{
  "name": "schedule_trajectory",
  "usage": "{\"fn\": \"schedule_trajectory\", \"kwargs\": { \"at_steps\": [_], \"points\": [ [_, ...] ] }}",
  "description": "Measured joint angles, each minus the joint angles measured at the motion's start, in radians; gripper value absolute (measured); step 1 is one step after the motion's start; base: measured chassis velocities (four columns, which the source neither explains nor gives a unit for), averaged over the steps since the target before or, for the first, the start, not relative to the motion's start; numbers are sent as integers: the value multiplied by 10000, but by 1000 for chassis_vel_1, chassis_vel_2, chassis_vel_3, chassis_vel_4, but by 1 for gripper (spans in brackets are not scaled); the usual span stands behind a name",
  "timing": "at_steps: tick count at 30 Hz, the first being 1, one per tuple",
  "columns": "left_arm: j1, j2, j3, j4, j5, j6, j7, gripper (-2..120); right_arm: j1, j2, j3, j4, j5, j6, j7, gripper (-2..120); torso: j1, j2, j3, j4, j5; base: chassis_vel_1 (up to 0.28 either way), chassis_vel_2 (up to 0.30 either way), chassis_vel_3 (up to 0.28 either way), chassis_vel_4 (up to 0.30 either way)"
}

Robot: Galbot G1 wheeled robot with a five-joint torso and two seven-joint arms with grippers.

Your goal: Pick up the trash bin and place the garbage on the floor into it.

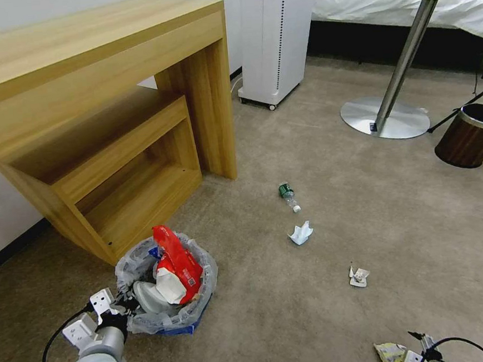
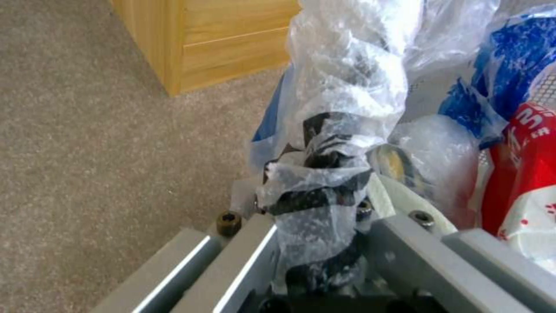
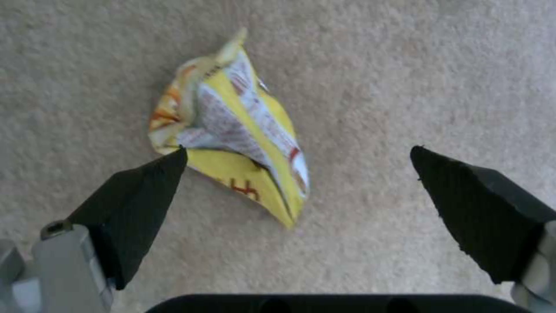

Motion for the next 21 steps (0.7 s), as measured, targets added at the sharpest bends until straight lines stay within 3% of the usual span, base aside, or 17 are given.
{"fn": "schedule_trajectory", "kwargs": {
  "at_steps": [14,18,21],
  "points": [
    [103,-68,9,-116,36,-47,16,0,-9,633,-103,-465,-122,97,2,94,0,0,0,0,0,0,0,0,0],
    [127,-84,3,-123,59,-61,26,0,-35,672,-71,-523,-167,128,26,87,0,1,0,0,0,0,0,0,0],
    [141,-108,4,-166,65,-63,31,0,-78,705,-27,-615,-223,186,29,72,0,1,0,0,0,0,0,0,0]
  ]
}}
